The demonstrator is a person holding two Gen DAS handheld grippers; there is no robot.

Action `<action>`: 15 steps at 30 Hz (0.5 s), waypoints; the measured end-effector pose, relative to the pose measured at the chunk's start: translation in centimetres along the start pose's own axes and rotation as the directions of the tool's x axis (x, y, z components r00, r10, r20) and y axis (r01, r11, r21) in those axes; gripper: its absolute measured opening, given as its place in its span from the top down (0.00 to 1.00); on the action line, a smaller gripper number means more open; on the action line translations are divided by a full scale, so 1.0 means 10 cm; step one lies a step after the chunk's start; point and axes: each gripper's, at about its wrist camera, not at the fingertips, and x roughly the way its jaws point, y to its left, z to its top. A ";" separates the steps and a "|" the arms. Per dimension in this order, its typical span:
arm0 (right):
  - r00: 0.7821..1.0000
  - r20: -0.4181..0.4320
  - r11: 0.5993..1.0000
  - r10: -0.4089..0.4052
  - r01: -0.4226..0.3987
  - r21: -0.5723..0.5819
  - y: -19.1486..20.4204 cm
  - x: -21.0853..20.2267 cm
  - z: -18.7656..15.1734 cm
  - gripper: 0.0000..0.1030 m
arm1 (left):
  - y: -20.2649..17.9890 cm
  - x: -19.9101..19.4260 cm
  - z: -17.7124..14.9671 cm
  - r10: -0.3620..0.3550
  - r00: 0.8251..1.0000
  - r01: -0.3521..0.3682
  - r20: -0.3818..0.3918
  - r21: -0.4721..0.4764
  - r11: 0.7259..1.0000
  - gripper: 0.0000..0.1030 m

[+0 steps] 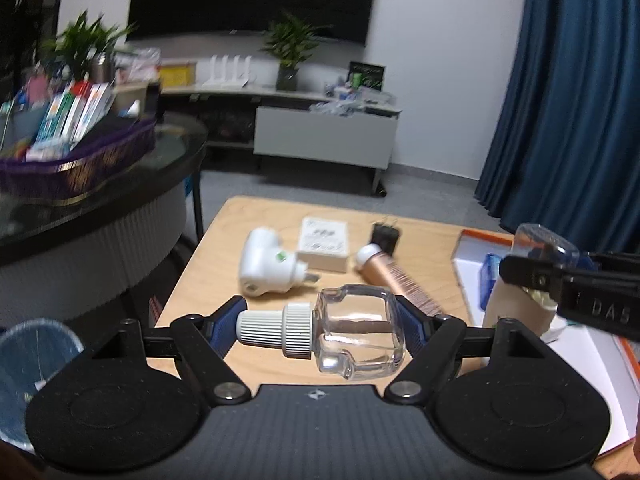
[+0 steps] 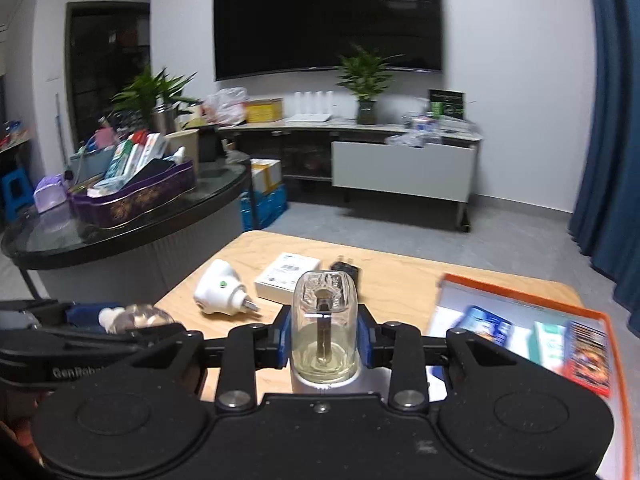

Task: Organize rigid objects
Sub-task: 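Carry the glass bottle and white diffuser toward the white box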

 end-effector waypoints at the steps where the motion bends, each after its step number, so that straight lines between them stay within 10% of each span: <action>1: 1.000 0.005 1.000 -0.009 0.009 0.008 -0.03 -0.07 -0.01 0.62 | -0.06 -0.04 0.01 -0.007 1.000 0.007 0.005 0.005 1.000 0.23; 15: 0.984 0.065 0.979 -0.163 0.153 0.138 -0.55 -1.01 -0.28 0.62 | -0.86 -0.30 -0.01 -0.122 0.992 0.123 -0.021 0.098 0.987 0.23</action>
